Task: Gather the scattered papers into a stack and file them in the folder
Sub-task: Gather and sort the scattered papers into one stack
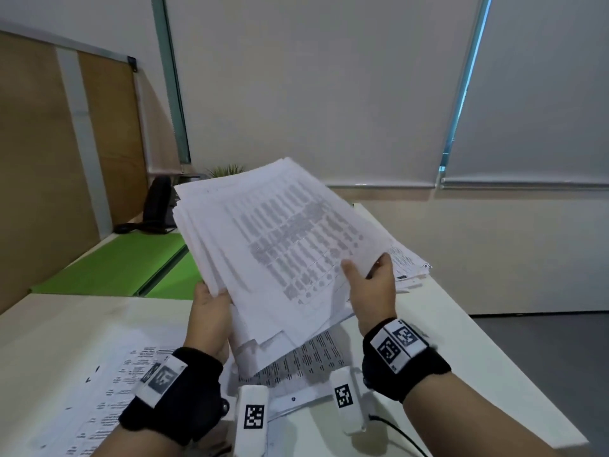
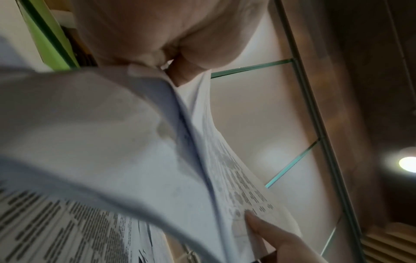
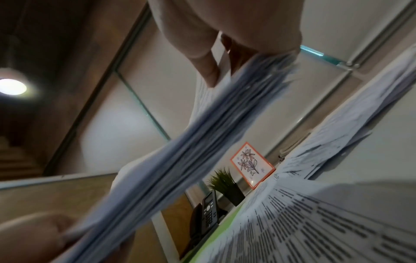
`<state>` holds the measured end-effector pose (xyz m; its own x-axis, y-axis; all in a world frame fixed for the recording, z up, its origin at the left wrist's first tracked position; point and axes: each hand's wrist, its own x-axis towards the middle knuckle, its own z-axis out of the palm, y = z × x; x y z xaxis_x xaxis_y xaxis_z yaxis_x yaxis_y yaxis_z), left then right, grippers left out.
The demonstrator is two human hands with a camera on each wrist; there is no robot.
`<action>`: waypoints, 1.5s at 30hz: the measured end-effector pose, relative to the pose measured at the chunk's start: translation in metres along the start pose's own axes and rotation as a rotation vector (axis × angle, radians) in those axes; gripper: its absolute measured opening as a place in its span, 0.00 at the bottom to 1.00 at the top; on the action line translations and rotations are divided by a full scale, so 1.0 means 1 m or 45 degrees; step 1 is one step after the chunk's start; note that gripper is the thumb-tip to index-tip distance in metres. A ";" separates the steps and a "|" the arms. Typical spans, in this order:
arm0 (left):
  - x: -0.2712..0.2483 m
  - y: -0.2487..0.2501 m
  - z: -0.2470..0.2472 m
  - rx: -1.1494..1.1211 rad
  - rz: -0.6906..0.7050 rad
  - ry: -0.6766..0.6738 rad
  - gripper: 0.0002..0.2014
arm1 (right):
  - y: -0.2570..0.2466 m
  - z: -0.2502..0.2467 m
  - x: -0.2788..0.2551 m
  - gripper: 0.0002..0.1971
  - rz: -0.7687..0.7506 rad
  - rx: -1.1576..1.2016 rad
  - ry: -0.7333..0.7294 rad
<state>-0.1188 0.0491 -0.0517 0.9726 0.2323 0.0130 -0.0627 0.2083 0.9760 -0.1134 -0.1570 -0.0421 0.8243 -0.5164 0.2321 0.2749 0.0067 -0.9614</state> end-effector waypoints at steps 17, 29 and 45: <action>0.002 0.005 -0.009 0.215 0.362 -0.092 0.18 | -0.003 -0.004 -0.004 0.34 0.084 -0.314 -0.314; 0.010 0.036 -0.022 0.084 0.489 -0.362 0.19 | -0.036 -0.009 0.024 0.54 0.113 -0.214 -0.523; -0.005 0.043 0.016 0.322 0.748 -0.029 0.17 | -0.062 0.013 -0.015 0.17 -0.443 -0.173 -0.187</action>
<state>-0.1226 0.0413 -0.0059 0.7969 0.2189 0.5631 -0.5345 -0.1788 0.8260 -0.1360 -0.1383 0.0158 0.7583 -0.3399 0.5562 0.4902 -0.2652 -0.8303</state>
